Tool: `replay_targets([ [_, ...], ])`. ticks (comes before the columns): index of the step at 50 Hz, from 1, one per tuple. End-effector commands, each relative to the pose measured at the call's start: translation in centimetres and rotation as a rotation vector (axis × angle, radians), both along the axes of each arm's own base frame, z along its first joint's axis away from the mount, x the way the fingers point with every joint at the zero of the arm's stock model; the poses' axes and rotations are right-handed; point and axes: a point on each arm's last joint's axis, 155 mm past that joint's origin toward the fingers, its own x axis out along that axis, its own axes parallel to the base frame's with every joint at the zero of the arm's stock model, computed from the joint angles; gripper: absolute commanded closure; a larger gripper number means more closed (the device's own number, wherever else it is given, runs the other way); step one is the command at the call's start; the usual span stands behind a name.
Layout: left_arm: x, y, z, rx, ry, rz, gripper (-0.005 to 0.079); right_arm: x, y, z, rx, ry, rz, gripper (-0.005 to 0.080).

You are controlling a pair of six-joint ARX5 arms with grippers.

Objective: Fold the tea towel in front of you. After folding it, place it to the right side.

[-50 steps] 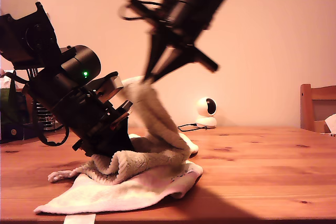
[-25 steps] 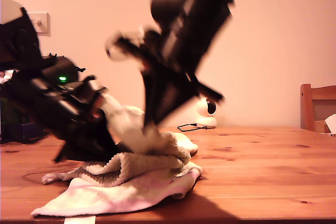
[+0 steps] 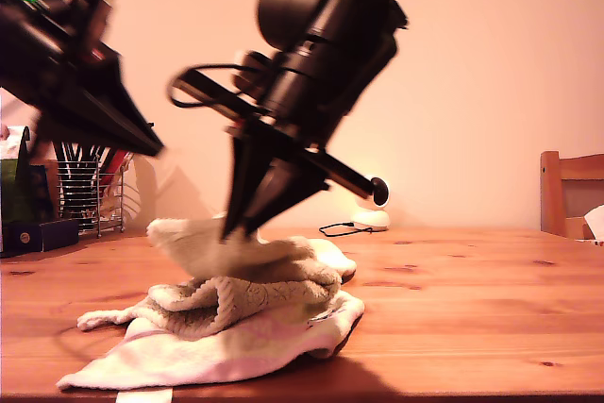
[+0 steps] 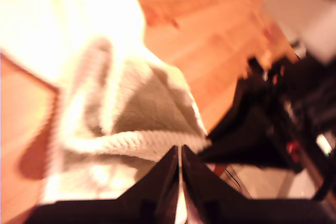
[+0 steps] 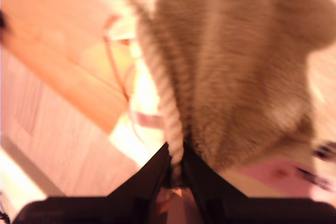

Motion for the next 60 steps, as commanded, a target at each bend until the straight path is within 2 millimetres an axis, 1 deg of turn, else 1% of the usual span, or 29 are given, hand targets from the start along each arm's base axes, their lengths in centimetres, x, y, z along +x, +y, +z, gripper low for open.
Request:
replay_targets([
  [1,-0.5,0.0,-0.8,0.014,0.019,-0.011,0.0766,-0.7,0.5,-1.3,-0.015,0.024,0.015,0.0762],
  [4,-0.5,0.2,-1.1,0.027,0.023,-0.009,0.0766,-1.2,0.6,-1.5,-0.024,0.034,0.022,0.0741],
  [6,-0.5,0.2,-1.2,0.030,0.023,-0.009,0.0766,-1.6,0.6,-1.6,-0.029,0.041,0.034,0.0696],
  [12,-0.6,0.0,-1.2,0.032,0.022,-0.013,0.0766,-2.7,1.5,-1.2,0.013,0.077,0.068,0.0465],
  [14,-0.6,0.0,-1.2,0.034,0.017,-0.018,0.0766,-2.9,1.8,-1.0,0.028,0.084,0.075,0.0426],
  [15,-0.6,0.0,-1.2,0.034,0.017,-0.019,0.0766,-2.9,1.8,-0.9,0.031,0.086,0.076,0.0419],
  [21,-0.8,-0.3,-1.2,0.037,0.007,-0.037,0.0766,-3.1,1.4,-0.9,0.033,0.121,0.073,0.0416],
  [27,-1.0,-0.9,-1.3,0.039,-0.001,-0.058,0.0766,-2.6,1.3,-0.4,0.060,0.128,0.066,0.0416],
  [31,-1.1,-1.3,-1.6,0.048,0.000,-0.068,0.0766,-2.0,1.5,0.5,0.093,0.130,0.070,0.0416],
  [36,-1.4,-1.9,-2.5,0.056,0.021,-0.089,0.0766,-1.1,1.8,1.8,0.131,0.122,0.067,0.0416],
  [39,-1.5,-2.2,-2.9,0.041,0.038,-0.103,0.0766,-0.5,1.1,2.1,0.113,0.109,0.070,0.0416],
  [47,-1.0,-2.1,-4.4,0.068,0.042,-0.107,0.0766,-0.4,-0.4,2.0,0.088,0.116,0.095,0.0416],
  [51,-1.1,-2.1,-5.1,0.072,0.060,-0.110,0.0766,0.6,-1.2,1.8,0.073,0.082,0.097,0.0416],
  [56,-1.1,-2.2,-6.1,0.078,0.088,-0.114,0.0766,2.5,-2.1,1.5,0.043,0.006,0.085,0.0411],
  [60,-1.2,-2.4,-7.3,0.083,0.114,-0.121,0.0766,3.9,-2.6,1.5,0.035,-0.036,0.063,0.0368],
])
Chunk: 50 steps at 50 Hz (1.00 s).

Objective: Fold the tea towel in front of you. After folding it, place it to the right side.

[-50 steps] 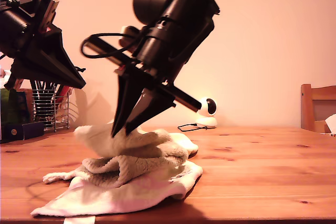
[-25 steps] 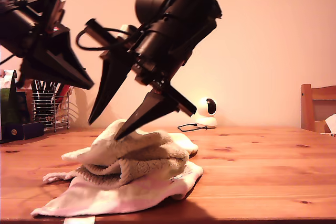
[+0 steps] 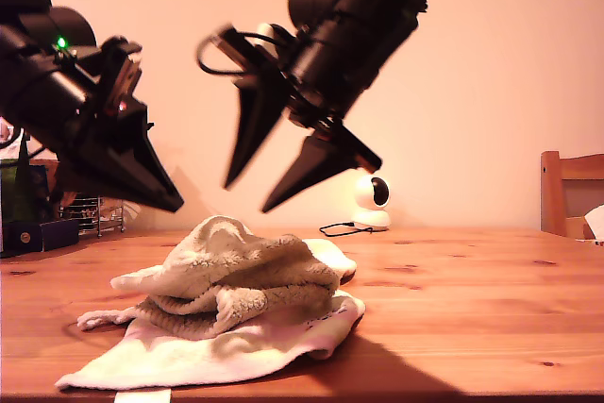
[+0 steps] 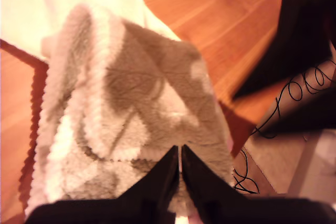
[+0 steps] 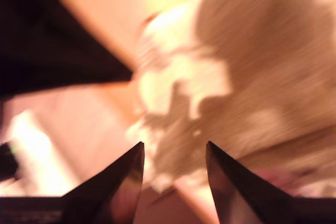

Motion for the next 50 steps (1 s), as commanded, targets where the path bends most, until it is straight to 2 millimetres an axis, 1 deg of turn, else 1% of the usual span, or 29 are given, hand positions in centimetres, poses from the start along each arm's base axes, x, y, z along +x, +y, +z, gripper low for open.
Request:
replay_targets([
  [1,-0.4,-0.3,-2.1,0.013,0.046,-0.016,0.0766,0.8,-0.5,-1.4,-0.023,-0.005,-0.009,0.0353],
  [4,-0.5,-0.7,-3.0,0.017,0.061,-0.027,0.0766,1.5,-1.1,-1.5,-0.035,-0.032,-0.013,0.0322],
  [10,-0.8,-1.9,-4.4,0.016,0.080,-0.051,0.0766,2.3,-1.8,-2.0,-0.074,-0.075,-0.011,0.0311],
  [15,-0.8,-2.7,-4.9,0.017,0.074,-0.063,0.0766,2.8,-2.3,-2.6,-0.090,-0.079,-0.013,0.0310],
  [18,-0.9,-3.1,-5.0,0.017,0.072,-0.070,0.0766,2.8,-2.4,-3.4,-0.100,-0.060,-0.016,0.0305],
  [24,-0.7,-3.0,-5.6,0.054,0.054,-0.065,0.0766,2.2,-3.0,-5.2,-0.133,-0.006,-0.015,0.0305],
  [33,-0.7,-2.9,-5.7,0.061,0.057,-0.063,0.0766,2.4,-3.4,-7.0,-0.162,0.021,-0.020,0.0305],
  [43,-0.5,-2.9,-6.2,0.064,0.059,-0.063,0.0766,2.7,-3.8,-7.2,-0.174,0.015,-0.028,0.0304],
  [50,-0.2,-3.3,-7.3,0.062,0.066,-0.055,0.0766,1.8,-4.3,-7.4,-0.197,0.054,-0.027,0.0304],
])
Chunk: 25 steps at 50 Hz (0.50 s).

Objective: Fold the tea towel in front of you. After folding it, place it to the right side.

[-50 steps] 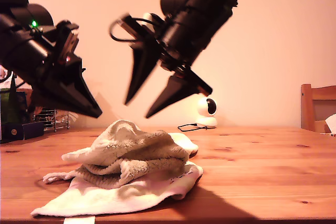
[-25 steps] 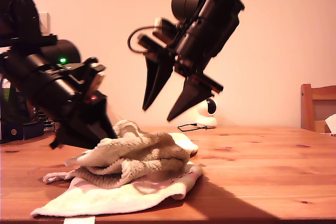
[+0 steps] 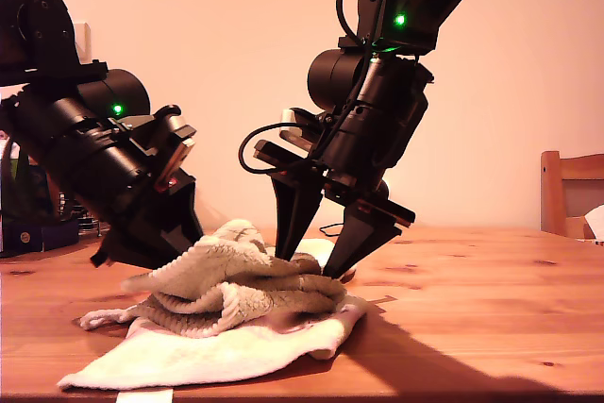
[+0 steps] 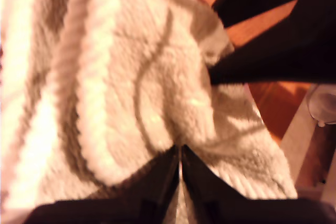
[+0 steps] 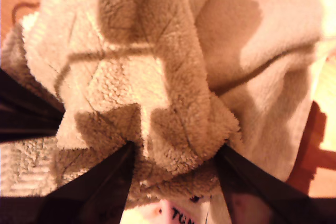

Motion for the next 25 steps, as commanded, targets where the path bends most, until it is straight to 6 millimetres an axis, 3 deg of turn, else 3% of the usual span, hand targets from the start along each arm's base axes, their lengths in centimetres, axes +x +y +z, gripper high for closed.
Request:
replay_targets([
  [1,-0.5,0.0,-2.1,0.016,0.052,0.006,0.0766,-0.6,-0.4,-0.3,-0.018,0.021,0.002,0.0304],
  [7,-0.8,-0.5,-2.6,0.018,0.062,-0.007,0.0766,-0.5,-0.4,0.1,-0.019,0.022,0.001,0.0304],
  [17,-1.6,-1.5,-3.6,0.028,0.068,-0.038,0.0766,0.6,0.1,2.8,-0.006,0.001,-0.001,0.0305],
  [25,-1.7,-1.6,-3.7,0.035,0.066,-0.044,0.0766,0.4,-1.1,2.6,-0.068,-0.001,0.012,0.0305],
])
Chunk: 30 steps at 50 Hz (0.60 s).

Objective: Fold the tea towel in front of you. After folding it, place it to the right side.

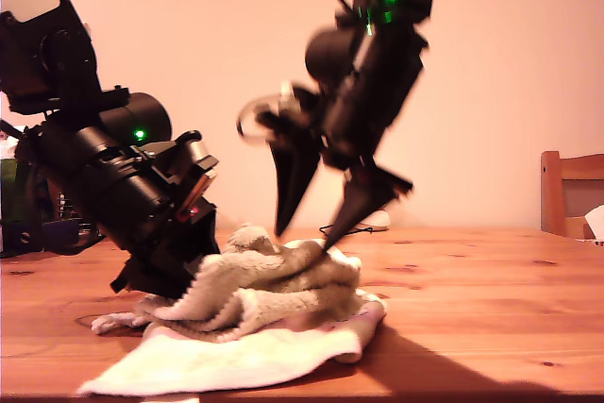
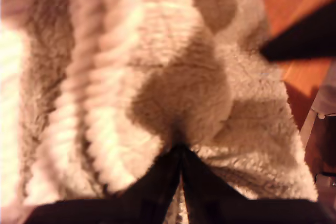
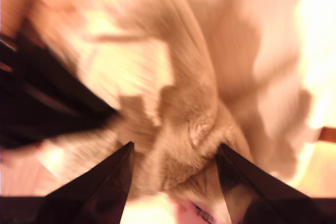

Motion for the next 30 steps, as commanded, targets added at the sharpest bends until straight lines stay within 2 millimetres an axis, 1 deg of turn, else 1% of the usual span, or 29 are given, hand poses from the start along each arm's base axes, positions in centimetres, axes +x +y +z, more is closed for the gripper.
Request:
replay_targets([
  [1,-0.7,0.2,-1.6,0.023,0.044,0.000,0.0766,-0.6,-1.2,-0.9,-0.052,0.012,0.014,0.0305],
  [7,-0.9,0.3,-1.7,0.027,0.051,0.000,0.0766,0.2,-2.1,-1.2,-0.100,-0.027,0.014,0.0305],
  [13,-0.9,0.4,-1.7,0.030,0.054,0.000,0.0766,0.2,-2.7,-1.3,-0.108,-0.013,0.004,0.0305],
  [21,-0.9,0.4,-1.7,0.030,0.054,0.000,0.0766,0.2,-2.7,-1.6,-0.111,-0.009,0.004,0.0305],
  [30,-0.9,0.3,-1.7,0.029,0.052,0.000,0.0766,-0.3,-2.5,-2.6,-0.116,0.020,0.010,0.0305],
])
